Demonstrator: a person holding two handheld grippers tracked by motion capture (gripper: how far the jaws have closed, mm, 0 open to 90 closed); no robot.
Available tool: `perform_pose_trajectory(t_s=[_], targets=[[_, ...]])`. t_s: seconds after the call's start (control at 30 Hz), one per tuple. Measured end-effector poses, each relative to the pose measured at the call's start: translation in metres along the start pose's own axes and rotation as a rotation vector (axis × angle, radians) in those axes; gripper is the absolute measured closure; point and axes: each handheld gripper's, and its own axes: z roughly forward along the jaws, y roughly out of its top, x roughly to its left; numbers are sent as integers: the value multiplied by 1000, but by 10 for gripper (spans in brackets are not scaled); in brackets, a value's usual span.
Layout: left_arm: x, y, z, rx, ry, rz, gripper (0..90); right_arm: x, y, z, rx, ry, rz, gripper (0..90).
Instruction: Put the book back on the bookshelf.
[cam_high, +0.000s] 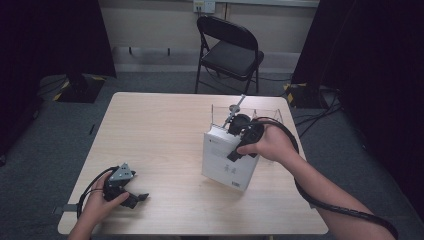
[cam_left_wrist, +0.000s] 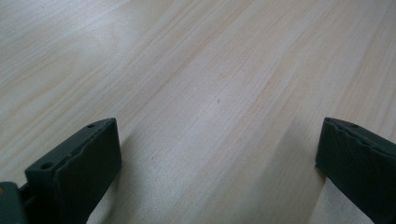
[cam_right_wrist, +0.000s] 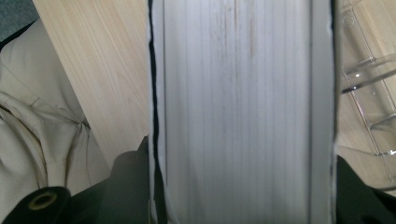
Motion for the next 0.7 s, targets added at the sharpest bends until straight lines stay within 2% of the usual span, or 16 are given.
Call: perform_pose_trajectory(t_s=[0.7], targets=[[-1,0,1,-7,-4,-10,0,-6,-19,-3,0,-12,24,524]])
